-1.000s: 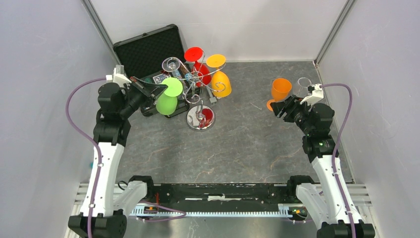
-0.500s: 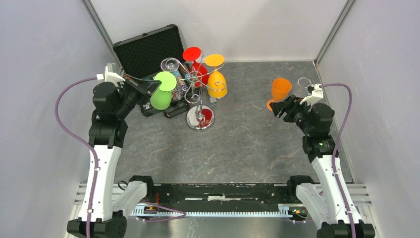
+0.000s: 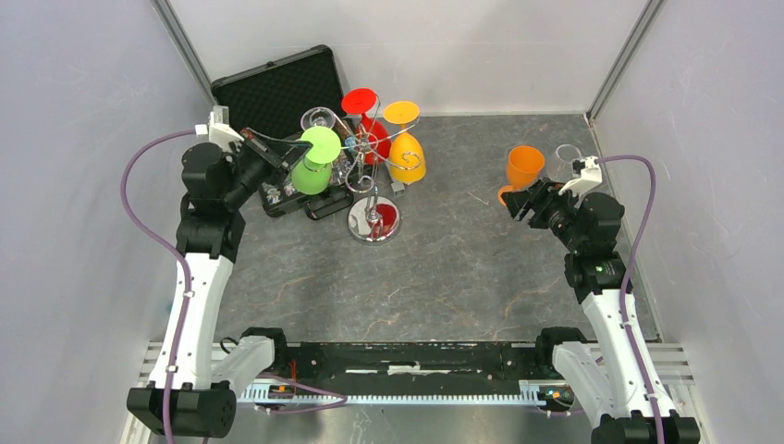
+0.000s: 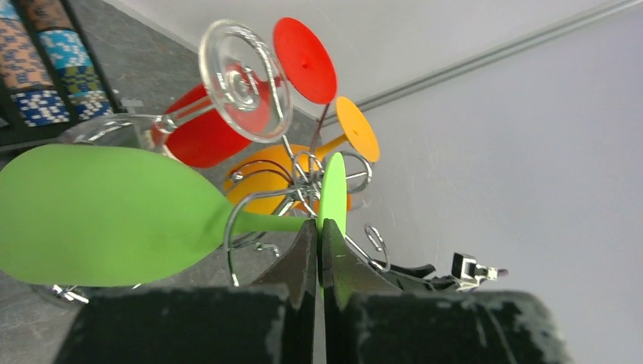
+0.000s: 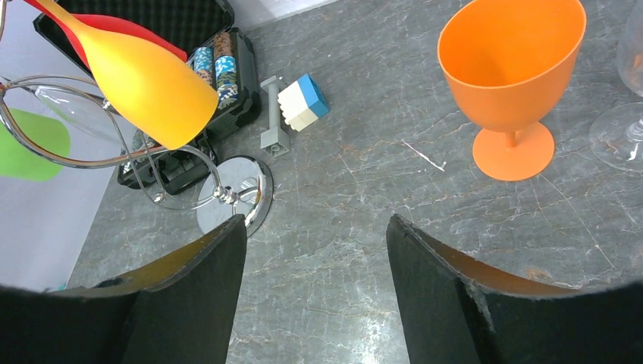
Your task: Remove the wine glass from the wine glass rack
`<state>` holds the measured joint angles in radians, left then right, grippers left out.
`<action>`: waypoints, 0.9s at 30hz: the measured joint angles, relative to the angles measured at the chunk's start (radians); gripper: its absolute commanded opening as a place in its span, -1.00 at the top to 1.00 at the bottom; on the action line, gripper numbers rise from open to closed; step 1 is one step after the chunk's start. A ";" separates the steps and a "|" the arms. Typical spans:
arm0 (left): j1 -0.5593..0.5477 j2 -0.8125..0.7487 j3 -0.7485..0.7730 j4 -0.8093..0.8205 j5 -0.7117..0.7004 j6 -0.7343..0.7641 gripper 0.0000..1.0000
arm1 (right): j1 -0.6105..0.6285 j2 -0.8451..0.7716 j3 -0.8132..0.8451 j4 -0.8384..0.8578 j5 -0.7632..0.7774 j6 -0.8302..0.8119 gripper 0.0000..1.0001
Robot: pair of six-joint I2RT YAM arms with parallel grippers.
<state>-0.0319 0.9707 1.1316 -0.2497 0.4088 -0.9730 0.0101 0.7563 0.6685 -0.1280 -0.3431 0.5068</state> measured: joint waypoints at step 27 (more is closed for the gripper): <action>0.001 -0.043 -0.077 0.019 0.250 -0.039 0.96 | 0.000 -0.003 0.000 0.016 -0.052 0.012 -0.54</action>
<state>-0.0311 0.9272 1.0542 -0.2306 0.6590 -1.0122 0.0101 0.7528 0.6685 -0.1123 -0.3950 0.5190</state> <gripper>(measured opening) 0.034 0.769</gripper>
